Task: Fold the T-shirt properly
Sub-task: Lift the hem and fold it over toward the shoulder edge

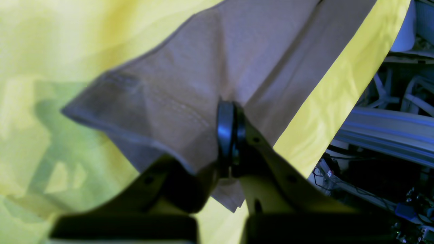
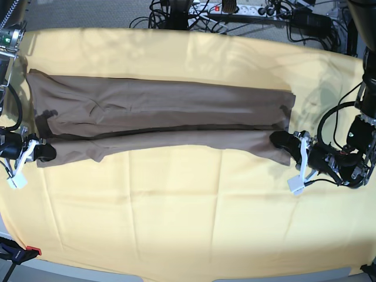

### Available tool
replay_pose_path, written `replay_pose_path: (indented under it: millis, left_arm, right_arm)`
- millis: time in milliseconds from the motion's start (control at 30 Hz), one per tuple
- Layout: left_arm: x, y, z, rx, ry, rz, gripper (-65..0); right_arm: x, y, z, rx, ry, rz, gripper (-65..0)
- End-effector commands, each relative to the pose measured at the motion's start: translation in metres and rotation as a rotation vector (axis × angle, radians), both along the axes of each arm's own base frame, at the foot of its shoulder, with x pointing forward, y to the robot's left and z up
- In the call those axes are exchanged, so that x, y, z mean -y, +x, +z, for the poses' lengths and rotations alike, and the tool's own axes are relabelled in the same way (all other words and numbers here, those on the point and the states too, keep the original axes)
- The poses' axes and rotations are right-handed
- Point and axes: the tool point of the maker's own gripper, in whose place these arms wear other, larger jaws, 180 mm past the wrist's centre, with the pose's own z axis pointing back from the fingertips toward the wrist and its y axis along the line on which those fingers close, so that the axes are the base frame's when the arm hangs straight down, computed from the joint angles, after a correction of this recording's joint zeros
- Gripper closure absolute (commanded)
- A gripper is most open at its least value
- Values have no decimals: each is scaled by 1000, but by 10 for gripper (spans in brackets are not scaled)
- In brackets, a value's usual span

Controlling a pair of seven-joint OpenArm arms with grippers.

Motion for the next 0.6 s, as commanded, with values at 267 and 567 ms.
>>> replay_pose_path:
  millis: [267,567]
  left_arm:
    - [-3,7,12,20,-4,15,0]
    - [-5,-16,-11,-55,0,21,0]
  right_arm:
    - [-4,-9,28,-16,73,79,0]
    - [-9,-14,21,-50,54,113,0]
